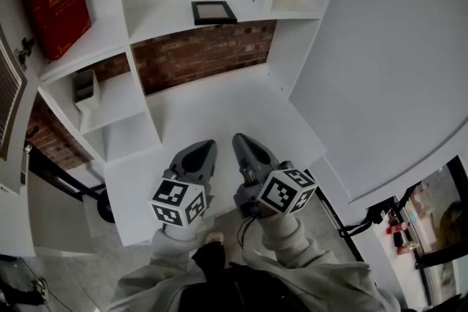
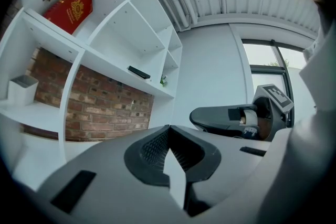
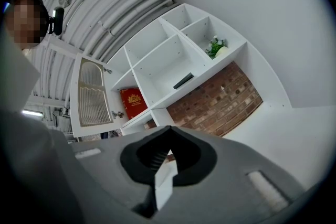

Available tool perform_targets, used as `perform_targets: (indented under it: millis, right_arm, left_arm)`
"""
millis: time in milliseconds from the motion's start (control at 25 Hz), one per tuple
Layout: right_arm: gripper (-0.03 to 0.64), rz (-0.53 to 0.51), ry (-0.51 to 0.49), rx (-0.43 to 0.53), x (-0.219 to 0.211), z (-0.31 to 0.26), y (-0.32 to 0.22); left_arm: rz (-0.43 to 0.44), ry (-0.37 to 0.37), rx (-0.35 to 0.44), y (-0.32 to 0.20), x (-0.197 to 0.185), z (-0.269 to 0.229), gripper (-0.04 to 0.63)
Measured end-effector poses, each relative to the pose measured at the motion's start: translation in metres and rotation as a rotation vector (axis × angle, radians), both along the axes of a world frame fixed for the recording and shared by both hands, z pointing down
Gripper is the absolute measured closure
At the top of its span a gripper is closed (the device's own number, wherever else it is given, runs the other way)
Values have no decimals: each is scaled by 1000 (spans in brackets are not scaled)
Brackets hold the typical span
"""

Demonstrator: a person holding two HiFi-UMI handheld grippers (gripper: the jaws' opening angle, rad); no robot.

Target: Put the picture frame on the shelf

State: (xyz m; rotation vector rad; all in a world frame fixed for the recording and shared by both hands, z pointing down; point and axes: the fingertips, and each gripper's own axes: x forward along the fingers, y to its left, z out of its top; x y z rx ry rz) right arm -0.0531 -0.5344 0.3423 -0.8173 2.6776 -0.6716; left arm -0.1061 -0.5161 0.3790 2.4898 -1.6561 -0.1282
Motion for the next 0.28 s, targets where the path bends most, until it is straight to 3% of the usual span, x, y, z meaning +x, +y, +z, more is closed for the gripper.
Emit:
perform_targets:
  millis: [280]
  right_arm:
    - [620, 3, -21, 0, 1, -1, 6]
  left_arm:
    - [8, -12, 6, 6, 1, 1, 591]
